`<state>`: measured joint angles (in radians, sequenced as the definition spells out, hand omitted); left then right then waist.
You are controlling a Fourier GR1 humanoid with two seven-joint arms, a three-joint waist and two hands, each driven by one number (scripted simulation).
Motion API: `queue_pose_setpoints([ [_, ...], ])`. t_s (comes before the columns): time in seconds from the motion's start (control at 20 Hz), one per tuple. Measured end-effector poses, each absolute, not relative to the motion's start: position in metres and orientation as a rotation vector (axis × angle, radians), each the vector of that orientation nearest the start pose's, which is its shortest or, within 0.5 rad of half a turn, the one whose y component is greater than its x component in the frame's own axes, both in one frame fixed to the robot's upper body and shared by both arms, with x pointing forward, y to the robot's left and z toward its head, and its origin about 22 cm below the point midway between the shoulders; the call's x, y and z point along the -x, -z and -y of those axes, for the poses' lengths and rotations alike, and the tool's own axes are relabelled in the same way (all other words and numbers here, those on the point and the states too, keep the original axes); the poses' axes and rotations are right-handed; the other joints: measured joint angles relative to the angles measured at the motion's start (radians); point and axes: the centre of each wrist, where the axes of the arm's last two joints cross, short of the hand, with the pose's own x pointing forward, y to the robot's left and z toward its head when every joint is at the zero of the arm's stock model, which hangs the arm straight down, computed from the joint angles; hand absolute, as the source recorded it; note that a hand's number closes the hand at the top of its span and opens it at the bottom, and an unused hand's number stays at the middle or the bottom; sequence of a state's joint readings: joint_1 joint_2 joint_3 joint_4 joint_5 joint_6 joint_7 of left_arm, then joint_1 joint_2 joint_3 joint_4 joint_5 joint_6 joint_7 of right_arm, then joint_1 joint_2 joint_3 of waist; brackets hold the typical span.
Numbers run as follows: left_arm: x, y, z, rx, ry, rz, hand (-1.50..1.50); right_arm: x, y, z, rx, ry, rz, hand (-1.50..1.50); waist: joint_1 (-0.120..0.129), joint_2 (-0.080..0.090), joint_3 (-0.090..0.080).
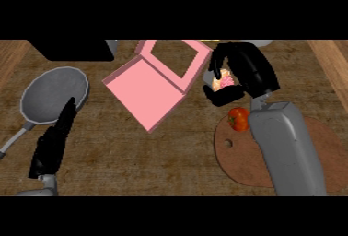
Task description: Pick the cupcake from the cutting board and place it in the cardboard box
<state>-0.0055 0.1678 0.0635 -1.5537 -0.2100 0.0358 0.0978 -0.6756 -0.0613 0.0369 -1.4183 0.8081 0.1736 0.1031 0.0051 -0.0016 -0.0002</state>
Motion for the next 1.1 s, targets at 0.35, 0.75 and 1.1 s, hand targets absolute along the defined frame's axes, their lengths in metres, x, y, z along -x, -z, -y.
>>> queue_pose_setpoints([
  [0.35, -0.245, -0.009, -0.285, -0.369, 0.211, 1.453, 0.0, -0.375, -0.188, 0.095, 0.545, -0.905, 1.868, 1.5, 0.01, 0.003, 0.0],
  [0.75, -0.249, -0.009, -0.285, -0.355, 0.227, 1.461, 0.0, -0.403, -0.198, 0.04, 0.555, -0.945, 1.798, 1.5, 0.026, 0.007, -0.001],
  [1.1, -0.255, -0.013, -0.271, -0.336, 0.245, 1.476, 0.0, -0.422, -0.187, 0.015, 0.558, -0.986, 1.697, 1.5, 0.057, 0.015, -0.001],
])
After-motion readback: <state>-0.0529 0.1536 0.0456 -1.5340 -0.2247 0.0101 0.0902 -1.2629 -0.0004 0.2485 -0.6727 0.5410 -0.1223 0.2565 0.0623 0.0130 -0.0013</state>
